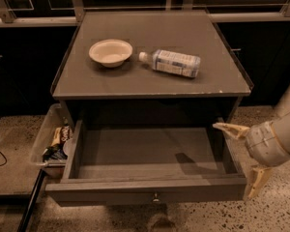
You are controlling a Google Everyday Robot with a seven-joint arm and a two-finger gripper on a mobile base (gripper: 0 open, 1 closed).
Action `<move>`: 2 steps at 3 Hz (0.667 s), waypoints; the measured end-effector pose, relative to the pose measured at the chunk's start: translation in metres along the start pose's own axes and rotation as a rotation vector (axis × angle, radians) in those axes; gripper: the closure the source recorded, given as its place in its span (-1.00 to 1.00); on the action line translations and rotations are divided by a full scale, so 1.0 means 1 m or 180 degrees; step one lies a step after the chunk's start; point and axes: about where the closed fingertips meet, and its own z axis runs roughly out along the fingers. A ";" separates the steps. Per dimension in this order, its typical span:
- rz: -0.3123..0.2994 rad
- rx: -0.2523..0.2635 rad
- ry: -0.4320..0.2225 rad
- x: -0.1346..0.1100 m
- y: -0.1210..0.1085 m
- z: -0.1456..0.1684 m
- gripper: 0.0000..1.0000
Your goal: Open top drawer
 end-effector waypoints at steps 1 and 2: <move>-0.0224 0.0116 0.0090 -0.030 -0.028 -0.046 -1.00; -0.0294 0.0236 0.0100 -0.041 -0.054 -0.080 -1.00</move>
Offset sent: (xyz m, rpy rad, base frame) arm 0.0555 -0.0119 0.1564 -0.0031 -0.1776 0.0134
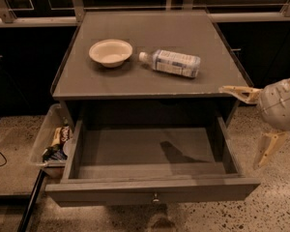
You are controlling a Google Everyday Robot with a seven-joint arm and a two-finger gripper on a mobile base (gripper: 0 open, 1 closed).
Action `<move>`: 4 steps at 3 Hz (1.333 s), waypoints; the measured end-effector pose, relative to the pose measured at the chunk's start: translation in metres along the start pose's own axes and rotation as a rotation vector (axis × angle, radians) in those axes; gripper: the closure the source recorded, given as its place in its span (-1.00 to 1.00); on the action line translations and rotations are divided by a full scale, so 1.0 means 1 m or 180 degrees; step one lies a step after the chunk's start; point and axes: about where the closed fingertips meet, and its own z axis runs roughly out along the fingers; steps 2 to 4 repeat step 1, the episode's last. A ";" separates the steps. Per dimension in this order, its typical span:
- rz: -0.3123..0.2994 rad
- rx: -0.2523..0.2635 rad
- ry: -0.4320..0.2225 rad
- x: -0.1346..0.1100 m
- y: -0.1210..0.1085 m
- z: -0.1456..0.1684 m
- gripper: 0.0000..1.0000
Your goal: Open top drawer
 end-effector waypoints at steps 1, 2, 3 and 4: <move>-0.0027 0.0055 0.0016 -0.001 -0.007 -0.007 -1.00; -0.0027 0.0055 0.0016 -0.001 -0.007 -0.007 -1.00; -0.0027 0.0055 0.0016 -0.001 -0.007 -0.007 -1.00; -0.0027 0.0055 0.0016 -0.001 -0.007 -0.007 -1.00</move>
Offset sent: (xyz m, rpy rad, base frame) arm 0.0000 0.0000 0.0000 0.0000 0.0000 0.0000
